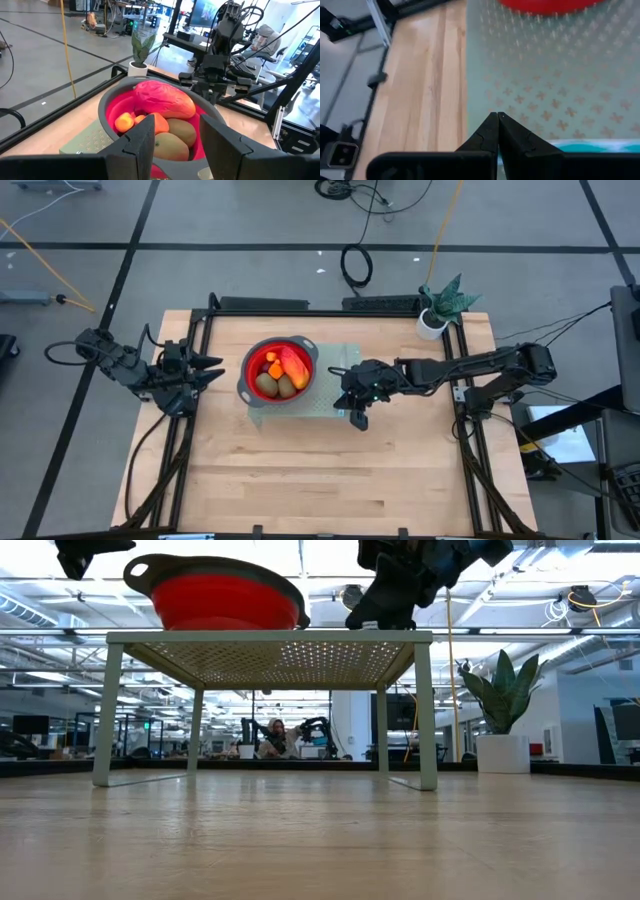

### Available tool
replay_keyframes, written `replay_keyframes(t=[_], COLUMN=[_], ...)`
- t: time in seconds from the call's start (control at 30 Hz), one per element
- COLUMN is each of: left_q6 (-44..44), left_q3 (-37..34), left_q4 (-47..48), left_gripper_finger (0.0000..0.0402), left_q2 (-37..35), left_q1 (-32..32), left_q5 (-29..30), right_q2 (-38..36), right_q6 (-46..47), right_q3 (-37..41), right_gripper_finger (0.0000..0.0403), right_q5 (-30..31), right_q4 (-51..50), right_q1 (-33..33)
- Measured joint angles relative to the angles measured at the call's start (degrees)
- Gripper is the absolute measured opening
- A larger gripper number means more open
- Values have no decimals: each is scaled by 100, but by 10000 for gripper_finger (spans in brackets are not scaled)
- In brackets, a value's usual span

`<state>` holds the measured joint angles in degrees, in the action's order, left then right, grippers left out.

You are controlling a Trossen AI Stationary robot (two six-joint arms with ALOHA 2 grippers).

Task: Pick & Place Fruit
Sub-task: Put the knife onto the right side of the shelf, then return to Home Position

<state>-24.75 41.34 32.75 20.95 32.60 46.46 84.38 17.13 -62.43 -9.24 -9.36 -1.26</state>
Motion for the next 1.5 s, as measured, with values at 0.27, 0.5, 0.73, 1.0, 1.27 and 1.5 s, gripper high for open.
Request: replay_keyframes(t=[0.27,0.5,0.73,1.0,1.27,1.5], left_q6=[-27,-52,65,42,66,56], left_q3=[0,0,2,2,2,2], left_q4=[-1,-2,60,418,548,632], left_gripper_finger=[152,152,152,152,152,152], left_q2=[0,0,-2,-2,-2,-2], left_q1=[0,0,1,2,0,1], left_q5=[-4,-4,-71,-192,-188,-295], right_q2=[-127,-321,-1088,-2070,-2826,-3777], right_q6=[-46,-85,-312,-445,-800,-748], right_q3=[10,7,7,6,122,1135], right_gripper_finger=[0,0,0,0,0,0], right_q5=[22,18,9,1020,1521,1464], right_q4=[-125,100,-797,-1858,-2106,-1232], right_q1=[0,0,-227,-698,-981,-979])
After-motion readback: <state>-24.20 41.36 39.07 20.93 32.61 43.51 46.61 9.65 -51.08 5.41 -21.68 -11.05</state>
